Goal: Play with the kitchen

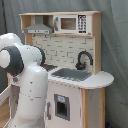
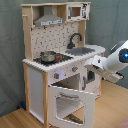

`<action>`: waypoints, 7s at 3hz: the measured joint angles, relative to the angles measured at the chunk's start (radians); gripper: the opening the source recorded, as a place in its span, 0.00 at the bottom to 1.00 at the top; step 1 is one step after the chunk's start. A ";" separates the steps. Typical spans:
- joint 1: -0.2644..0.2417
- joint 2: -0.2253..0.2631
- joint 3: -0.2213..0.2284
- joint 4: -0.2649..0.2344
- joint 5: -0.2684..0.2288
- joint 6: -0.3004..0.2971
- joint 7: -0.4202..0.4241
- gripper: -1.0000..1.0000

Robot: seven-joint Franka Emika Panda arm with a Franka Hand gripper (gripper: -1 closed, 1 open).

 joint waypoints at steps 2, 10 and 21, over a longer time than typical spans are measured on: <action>0.047 -0.016 -0.004 -0.100 0.017 -0.154 -0.097 1.00; -0.010 -0.010 -0.001 -0.368 -0.569 -0.241 -0.007 1.00; -0.329 0.050 0.018 -0.516 -1.004 -0.109 0.599 1.00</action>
